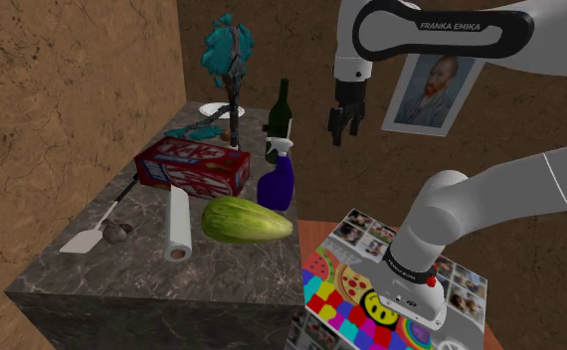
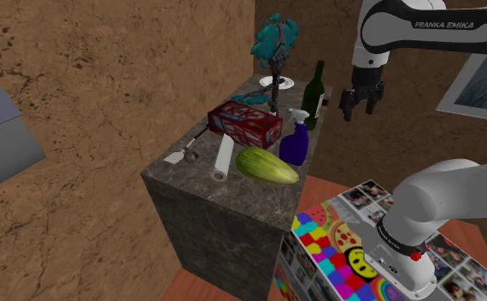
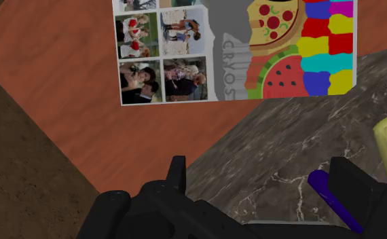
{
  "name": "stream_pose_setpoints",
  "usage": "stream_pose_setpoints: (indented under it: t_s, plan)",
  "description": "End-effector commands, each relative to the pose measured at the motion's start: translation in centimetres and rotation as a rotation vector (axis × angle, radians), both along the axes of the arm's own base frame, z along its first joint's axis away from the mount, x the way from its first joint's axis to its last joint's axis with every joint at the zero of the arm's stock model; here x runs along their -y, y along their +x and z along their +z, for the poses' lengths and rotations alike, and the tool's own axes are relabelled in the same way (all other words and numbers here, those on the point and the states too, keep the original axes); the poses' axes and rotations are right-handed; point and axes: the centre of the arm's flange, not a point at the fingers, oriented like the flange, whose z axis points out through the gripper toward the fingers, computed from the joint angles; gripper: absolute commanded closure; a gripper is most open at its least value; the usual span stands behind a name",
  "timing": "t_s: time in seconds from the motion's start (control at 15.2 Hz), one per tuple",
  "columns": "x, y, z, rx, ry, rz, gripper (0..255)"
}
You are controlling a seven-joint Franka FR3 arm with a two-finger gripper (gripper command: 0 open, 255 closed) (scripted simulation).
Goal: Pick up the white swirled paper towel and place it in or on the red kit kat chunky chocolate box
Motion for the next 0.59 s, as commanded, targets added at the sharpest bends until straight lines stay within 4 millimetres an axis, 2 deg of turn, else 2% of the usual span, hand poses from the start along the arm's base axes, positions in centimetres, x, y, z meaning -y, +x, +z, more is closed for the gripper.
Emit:
stream_pose_setpoints:
  t_s: [0.0,0.53]
  plan:
    - [0.0,0.0,0.0,0.000,0.000,0.000,0]
    - [-6.8,1.4,-5.6,0.065,0.096,-0.114,0]
